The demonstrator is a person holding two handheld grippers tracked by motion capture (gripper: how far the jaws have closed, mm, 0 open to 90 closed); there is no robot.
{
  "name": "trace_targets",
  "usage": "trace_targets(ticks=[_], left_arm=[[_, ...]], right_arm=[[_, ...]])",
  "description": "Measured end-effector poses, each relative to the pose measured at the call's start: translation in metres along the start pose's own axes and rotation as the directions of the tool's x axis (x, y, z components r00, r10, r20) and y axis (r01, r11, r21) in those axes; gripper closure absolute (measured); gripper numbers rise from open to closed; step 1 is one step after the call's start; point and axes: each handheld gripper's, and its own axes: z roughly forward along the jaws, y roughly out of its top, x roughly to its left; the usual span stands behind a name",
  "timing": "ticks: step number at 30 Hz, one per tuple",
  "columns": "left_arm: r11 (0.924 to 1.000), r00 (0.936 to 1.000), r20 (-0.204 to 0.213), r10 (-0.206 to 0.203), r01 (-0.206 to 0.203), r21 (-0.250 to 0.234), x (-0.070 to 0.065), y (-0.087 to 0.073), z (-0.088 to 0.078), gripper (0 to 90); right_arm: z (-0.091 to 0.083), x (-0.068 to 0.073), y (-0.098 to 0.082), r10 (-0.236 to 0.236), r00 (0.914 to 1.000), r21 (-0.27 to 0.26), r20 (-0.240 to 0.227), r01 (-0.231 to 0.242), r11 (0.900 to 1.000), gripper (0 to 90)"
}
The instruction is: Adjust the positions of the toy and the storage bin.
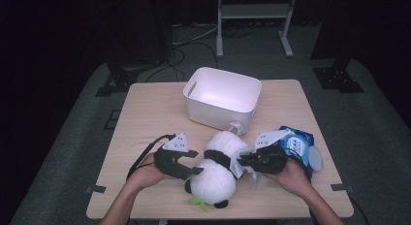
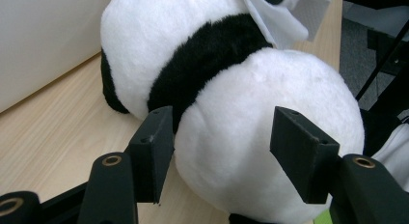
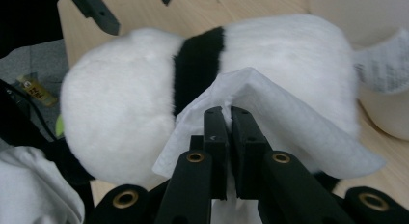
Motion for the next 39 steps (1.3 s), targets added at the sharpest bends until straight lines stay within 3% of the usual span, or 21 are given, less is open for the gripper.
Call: trace_targets(ticks=[17,26,31,39], left_arm=[[1.0000,0.9999,-0.016,-0.007,0.007,0.002,0.000,-0.005,-0.008,39.9],[0.9999,1.0000,0.000,-0.006,0.006,0.010,-0.001,-0.006,-0.005,39.9],[0.9998,0.9993,0.035,-0.010,0.009,0.019,-0.004,-0.006,0.002,40.6],[0.9999,0.9980,0.063,-0.005,0.004,0.014,-0.007,-0.003,0.011,40.8]], right_arm=[[0.029,0.032,0.020,-0.065,0.9920,0.011,-0.109,0.066,0.998,85.1],[0.034,0.038,0.024,-0.074,0.9874,-0.003,-0.140,0.075,0.997,85.1],[0.037,0.038,0.027,-0.105,0.9898,0.006,-0.097,0.106,0.994,85.2],[0.028,0.021,0.023,-0.080,0.9964,0.013,-0.028,0.080,0.997,85.3]])
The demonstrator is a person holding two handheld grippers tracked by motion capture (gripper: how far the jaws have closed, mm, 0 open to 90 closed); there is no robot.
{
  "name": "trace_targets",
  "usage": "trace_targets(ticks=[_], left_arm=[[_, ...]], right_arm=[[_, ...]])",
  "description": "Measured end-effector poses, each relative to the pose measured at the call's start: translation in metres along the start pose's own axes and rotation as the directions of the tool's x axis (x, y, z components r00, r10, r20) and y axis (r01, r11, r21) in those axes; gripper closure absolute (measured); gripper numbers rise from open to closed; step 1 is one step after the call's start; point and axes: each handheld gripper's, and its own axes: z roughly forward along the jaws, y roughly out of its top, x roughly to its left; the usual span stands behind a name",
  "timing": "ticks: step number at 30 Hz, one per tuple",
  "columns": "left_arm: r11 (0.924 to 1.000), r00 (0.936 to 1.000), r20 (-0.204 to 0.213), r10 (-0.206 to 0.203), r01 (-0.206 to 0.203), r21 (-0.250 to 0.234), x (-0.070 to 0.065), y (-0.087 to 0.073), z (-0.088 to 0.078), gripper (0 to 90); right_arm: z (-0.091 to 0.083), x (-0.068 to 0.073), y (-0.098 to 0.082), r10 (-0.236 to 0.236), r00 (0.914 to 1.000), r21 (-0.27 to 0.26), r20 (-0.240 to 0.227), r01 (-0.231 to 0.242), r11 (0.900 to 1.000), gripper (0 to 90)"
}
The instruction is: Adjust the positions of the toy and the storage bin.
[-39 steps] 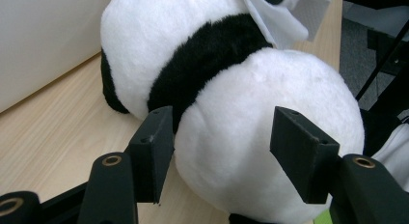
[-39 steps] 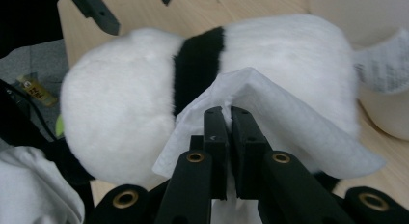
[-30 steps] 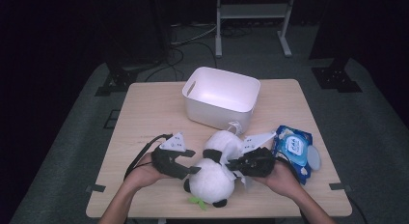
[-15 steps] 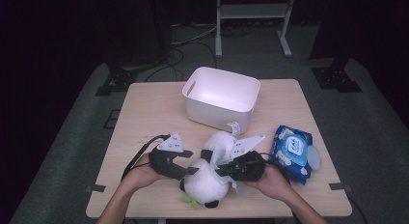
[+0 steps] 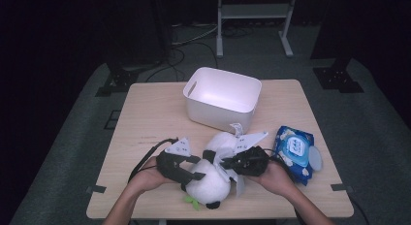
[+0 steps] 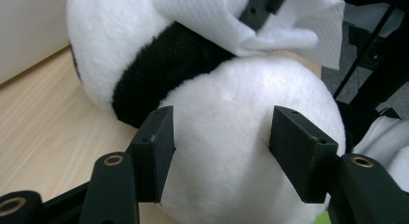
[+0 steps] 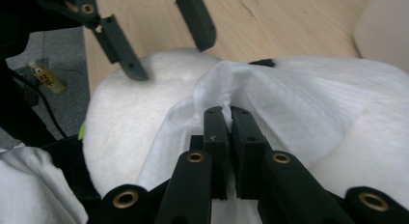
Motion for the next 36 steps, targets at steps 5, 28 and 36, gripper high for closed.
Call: trace_targets(ticks=[5,28,36], left_arm=[[1.0000,0.9999,0.010,0.006,-0.006,0.006,-0.001,0.003,0.004,40.8],[0.9996,0.9998,0.016,0.015,-0.016,0.022,-0.001,0.003,0.007,41.1],[0.9994,0.9997,0.015,0.020,-0.020,0.027,-0.001,0.004,0.008,41.1]], right_arm=[[-0.011,-0.006,-0.006,0.006,0.9992,-0.002,0.041,-0.006,1.000,85.3],[-0.049,-0.046,-0.055,0.155,0.9748,-0.010,0.161,-0.155,0.988,85.1],[-0.063,-0.051,-0.054,0.169,0.9669,-0.030,0.191,-0.167,0.986,85.2]])
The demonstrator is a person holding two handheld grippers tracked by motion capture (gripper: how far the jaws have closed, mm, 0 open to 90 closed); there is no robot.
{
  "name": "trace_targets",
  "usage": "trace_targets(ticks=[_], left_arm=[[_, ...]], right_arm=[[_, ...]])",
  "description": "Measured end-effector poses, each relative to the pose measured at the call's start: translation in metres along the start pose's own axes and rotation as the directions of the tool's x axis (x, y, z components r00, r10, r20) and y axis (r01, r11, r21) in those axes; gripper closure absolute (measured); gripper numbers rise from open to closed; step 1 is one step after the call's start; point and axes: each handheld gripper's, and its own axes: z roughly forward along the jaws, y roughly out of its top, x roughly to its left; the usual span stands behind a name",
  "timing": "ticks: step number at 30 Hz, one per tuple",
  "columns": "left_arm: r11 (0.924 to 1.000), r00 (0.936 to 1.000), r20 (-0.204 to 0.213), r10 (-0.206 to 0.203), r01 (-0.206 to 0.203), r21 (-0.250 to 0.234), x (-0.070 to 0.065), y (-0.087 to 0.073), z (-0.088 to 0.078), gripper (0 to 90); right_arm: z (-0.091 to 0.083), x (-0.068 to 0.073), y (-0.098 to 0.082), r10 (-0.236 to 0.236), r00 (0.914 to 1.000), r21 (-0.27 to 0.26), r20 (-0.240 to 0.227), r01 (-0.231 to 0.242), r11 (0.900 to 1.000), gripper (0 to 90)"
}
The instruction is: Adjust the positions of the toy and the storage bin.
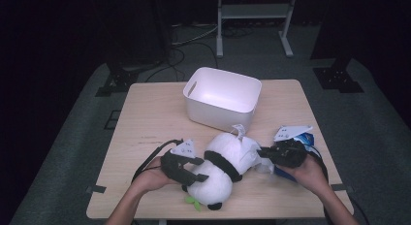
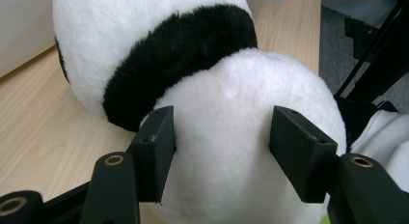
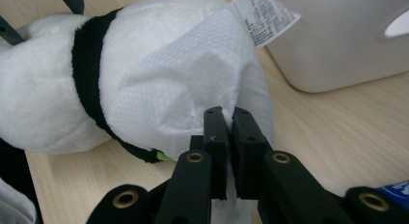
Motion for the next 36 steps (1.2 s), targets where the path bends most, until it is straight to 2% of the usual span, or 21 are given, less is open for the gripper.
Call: trace_targets(ticks=[2,5,9,14,17,19,22,25,27,29,31,36], left_arm=[[1.0000,1.0000,0.000,0.001,-0.001,0.003,0.000,0.001,0.000,41.1],[1.0000,1.0000,0.000,-0.001,0.001,0.006,0.000,0.001,0.000,41.1],[1.0000,1.0000,-0.001,-0.001,0.001,0.007,-0.001,0.002,0.001,41.1],[1.0000,1.0000,0.001,-0.004,0.004,0.006,0.000,0.001,0.001,41.1],[0.9999,1.0000,0.001,-0.004,0.004,0.010,0.000,0.002,0.000,41.1],[0.9999,1.0000,0.003,-0.002,0.002,0.013,0.000,0.002,0.001,41.0],[0.9999,1.0000,0.003,0.001,-0.001,0.013,0.000,0.003,0.001,41.0],[0.9999,1.0000,0.002,0.001,-0.001,0.013,0.000,0.003,0.001,40.9],[0.9999,1.0000,0.003,0.000,0.000,0.013,0.000,0.003,0.001,41.0],[0.9999,1.0000,0.004,0.001,-0.001,0.014,0.000,0.003,0.001,41.0],[0.9999,1.0000,0.004,0.001,-0.001,0.015,0.000,0.004,0.002,40.9],[0.9999,1.0000,0.004,0.006,-0.006,0.011,-0.001,0.004,0.002,40.8]], right_arm=[[-0.006,-0.004,0.002,-0.005,0.9997,-0.007,0.022,0.005,1.000,85.1],[-0.020,-0.013,0.005,0.022,0.9985,-0.036,0.050,-0.020,0.999,85.2],[-0.035,-0.027,0.007,0.039,0.9922,-0.041,0.119,-0.035,0.999,85.1],[-0.053,-0.049,0.003,0.092,0.9735,-0.054,0.209,-0.082,0.995,84.9],[-0.061,-0.060,-0.002,0.124,0.9602,-0.063,0.251,-0.111,0.992,84.9],[-0.065,-0.067,-0.005,0.143,0.9543,-0.076,0.262,-0.128,0.989,84.8],[-0.064,-0.074,-0.012,0.147,0.9389,-0.050,0.311,-0.138,0.989,82.7],[-0.056,-0.081,-0.023,0.168,0.9338,-0.017,0.316,-0.172,0.985,78.1],[-0.048,-0.084,-0.030,0.182,0.9347,0.018,0.305,-0.197,0.980,74.5],[-0.042,-0.086,-0.035,0.175,0.9316,0.049,0.318,-0.201,0.978,69.0],[-0.040,-0.086,-0.037,0.187,0.9334,0.049,0.306,-0.212,0.976,66.9],[-0.044,-0.080,-0.028,0.165,0.9365,0.036,0.309,-0.185,0.982,61.0]])
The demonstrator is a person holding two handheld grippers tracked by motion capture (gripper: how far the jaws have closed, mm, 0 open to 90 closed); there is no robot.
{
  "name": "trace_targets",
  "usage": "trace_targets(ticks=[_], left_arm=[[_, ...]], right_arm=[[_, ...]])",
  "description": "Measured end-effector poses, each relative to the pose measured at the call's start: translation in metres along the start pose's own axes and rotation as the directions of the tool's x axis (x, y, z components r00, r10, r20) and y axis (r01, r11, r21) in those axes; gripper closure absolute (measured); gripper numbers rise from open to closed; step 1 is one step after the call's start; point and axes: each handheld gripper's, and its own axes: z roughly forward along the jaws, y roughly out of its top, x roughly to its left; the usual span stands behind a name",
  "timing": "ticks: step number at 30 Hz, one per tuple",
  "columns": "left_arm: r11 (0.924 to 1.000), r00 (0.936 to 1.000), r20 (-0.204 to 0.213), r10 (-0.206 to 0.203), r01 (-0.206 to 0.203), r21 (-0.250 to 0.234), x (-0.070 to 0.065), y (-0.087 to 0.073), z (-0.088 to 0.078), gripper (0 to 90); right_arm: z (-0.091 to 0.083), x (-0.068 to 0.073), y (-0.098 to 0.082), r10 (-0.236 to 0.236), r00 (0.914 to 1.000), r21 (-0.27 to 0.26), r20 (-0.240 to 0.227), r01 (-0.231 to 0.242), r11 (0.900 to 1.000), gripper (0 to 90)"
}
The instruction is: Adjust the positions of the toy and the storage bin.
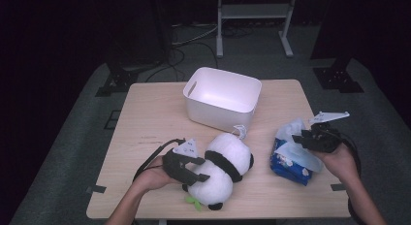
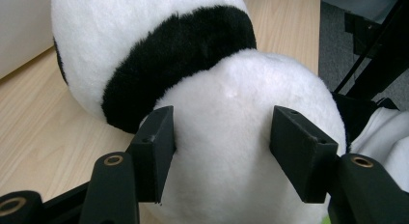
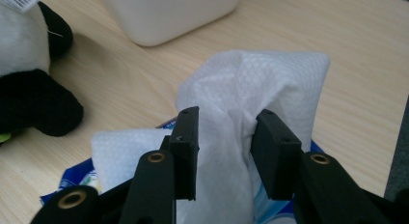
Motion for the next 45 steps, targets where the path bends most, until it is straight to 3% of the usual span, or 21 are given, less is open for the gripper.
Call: trace_targets(ticks=[11,27,38,45], left_arm=[[1.0000,1.0000,0.001,0.000,0.000,-0.004,0.000,0.000,0.000,40.4],[1.0000,1.0000,0.003,-0.002,0.002,0.000,0.001,0.001,0.001,38.9],[1.0000,1.0000,-0.001,0.001,-0.001,0.001,0.001,0.001,0.001,38.7],[1.0000,1.0000,0.001,0.001,-0.001,0.002,0.001,0.002,0.001,38.6]], right_arm=[[-0.009,0.007,0.014,-0.027,0.9996,-0.037,0.002,0.027,0.999,59.6],[-0.017,-0.002,0.013,0.009,0.9999,-0.072,-0.010,-0.009,0.997,57.7],[-0.025,-0.007,0.014,0.040,0.9980,-0.120,-0.049,-0.046,0.992,57.3],[-0.022,-0.002,0.012,0.026,0.9957,-0.109,-0.089,-0.035,0.993,57.3]])
